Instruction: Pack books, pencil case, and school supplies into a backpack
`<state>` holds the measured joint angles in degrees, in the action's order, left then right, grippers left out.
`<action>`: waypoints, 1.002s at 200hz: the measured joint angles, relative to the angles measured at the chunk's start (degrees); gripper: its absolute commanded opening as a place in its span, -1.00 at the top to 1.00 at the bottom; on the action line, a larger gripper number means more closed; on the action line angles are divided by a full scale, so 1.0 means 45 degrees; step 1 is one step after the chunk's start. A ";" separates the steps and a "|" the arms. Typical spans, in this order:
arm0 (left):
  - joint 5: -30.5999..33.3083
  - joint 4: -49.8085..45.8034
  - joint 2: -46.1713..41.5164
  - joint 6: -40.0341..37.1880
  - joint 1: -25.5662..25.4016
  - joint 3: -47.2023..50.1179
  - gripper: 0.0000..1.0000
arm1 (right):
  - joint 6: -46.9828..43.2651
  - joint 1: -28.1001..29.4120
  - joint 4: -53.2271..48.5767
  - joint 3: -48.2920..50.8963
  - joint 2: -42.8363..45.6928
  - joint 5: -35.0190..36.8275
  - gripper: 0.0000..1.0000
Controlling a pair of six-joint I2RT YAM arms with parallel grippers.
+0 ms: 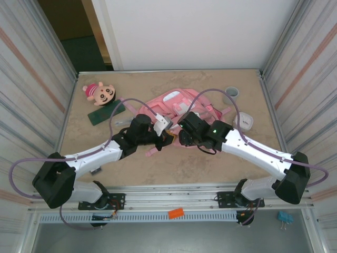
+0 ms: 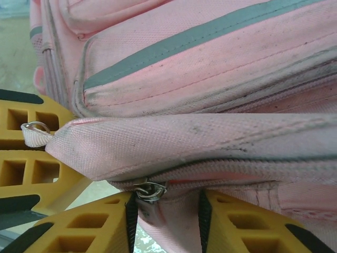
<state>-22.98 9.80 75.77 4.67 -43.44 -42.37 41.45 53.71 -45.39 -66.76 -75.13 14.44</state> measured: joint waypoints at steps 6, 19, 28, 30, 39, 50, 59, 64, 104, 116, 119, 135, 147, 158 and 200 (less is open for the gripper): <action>0.0000 0.0024 0.0000 0.0034 0.0000 0.0000 1.00 | 0.0034 0.0000 -0.0029 0.0000 0.0000 0.0083 0.27; -0.0005 0.0073 0.0000 0.0083 0.0000 0.0000 1.00 | 0.0068 0.0000 -0.0092 0.0000 0.0010 0.0204 0.10; -0.0029 0.0083 0.0000 0.0131 0.0000 0.0000 1.00 | 0.0126 0.0000 -0.0155 0.0000 0.0024 0.0291 0.08; -0.0034 0.0083 0.0000 0.0141 0.0000 0.0000 1.00 | 0.0121 0.0000 -0.0170 0.0000 0.0024 0.0287 0.08; -0.0039 0.0083 0.0000 0.0170 0.0000 0.0000 1.00 | 0.0117 0.0000 -0.0180 0.0000 0.0024 0.0321 0.09; -0.0049 0.0102 0.0000 0.0204 0.0000 0.0000 1.00 | 0.0102 0.0000 -0.0131 0.0000 0.0024 0.0325 0.12; -0.0053 0.0126 0.0000 0.0262 0.0000 0.0000 1.00 | 0.0073 0.0000 -0.0073 0.0000 0.0024 0.0325 0.16; -0.0053 0.0136 0.0000 0.0272 0.0000 0.0000 1.00 | 0.0039 0.0005 -0.0029 0.0000 0.0024 0.0335 0.19; -0.0044 0.0165 0.0000 0.0277 0.0000 0.0000 1.00 | 0.0024 0.0311 -0.0063 -0.0049 -0.0024 0.0821 0.41; -0.0034 0.0165 0.0000 0.0267 0.0000 0.0000 1.00 | 0.0024 0.0393 -0.0097 -0.0058 -0.0029 0.0928 0.41; -0.0034 0.0165 0.0000 0.0262 0.0000 0.0000 1.00 | 0.0024 0.0398 -0.0107 -0.0058 -0.0024 0.0937 0.41; -0.0015 0.0165 0.0000 0.0262 0.0000 0.0000 1.00 | -0.0044 0.0393 -0.0024 -0.0053 0.0015 0.0860 0.42; -0.0010 0.0165 0.0000 0.0262 0.0000 0.0000 1.00 | -0.0175 0.0393 0.0131 -0.0015 0.0117 0.0748 0.50; -0.0010 0.0165 0.0000 0.0262 0.0000 -0.0005 1.00 | -0.0345 0.0393 0.0330 0.0063 0.0233 0.0685 0.59; -0.0015 0.0160 0.0000 0.0262 0.0000 -0.0005 1.00 | -0.0398 0.0335 0.0384 0.0083 0.0296 0.0646 0.34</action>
<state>-23.05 10.52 75.77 5.85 -43.44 -42.39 39.66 55.22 -43.66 -66.39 -73.80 17.34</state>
